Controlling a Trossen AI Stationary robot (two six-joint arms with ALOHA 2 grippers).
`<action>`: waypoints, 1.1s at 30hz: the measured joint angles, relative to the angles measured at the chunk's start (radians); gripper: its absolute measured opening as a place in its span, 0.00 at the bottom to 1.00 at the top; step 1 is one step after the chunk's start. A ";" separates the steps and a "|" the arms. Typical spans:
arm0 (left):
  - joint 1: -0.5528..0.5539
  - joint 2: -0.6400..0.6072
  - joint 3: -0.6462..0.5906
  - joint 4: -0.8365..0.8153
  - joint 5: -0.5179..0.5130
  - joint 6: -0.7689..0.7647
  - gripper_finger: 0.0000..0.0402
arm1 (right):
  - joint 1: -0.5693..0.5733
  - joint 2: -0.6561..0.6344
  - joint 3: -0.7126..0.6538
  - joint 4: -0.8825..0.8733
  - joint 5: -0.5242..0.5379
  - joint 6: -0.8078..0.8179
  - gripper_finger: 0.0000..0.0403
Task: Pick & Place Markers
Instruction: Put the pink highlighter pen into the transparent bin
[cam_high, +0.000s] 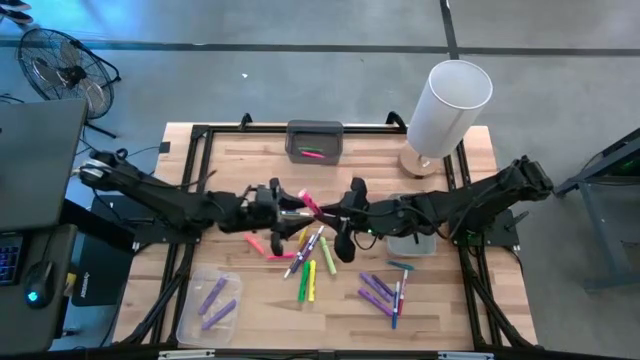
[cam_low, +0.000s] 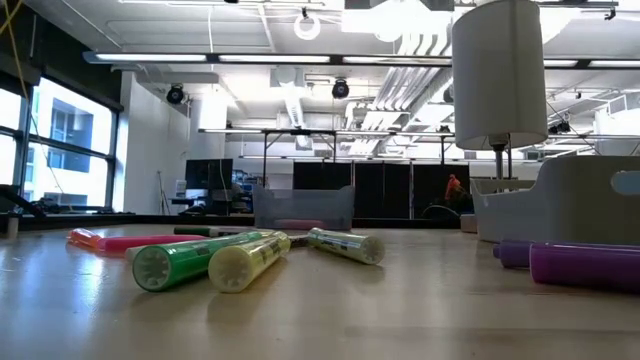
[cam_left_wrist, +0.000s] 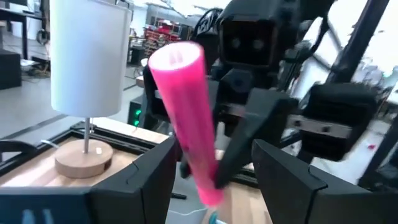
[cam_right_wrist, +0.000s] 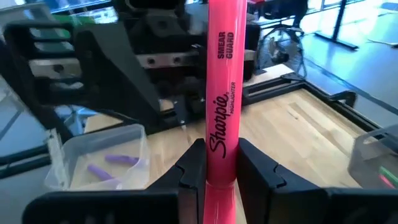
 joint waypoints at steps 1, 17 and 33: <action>0.000 0.016 0.012 -0.003 -0.007 0.003 0.52 | 0.002 0.000 0.000 -0.003 0.000 -0.005 0.14; 0.000 0.100 0.113 -0.010 -0.038 0.040 0.40 | 0.005 0.000 0.000 -0.011 -0.017 -0.033 0.15; 0.000 0.094 0.113 -0.022 -0.065 0.044 0.13 | 0.004 0.000 0.000 -0.006 0.040 -0.053 0.26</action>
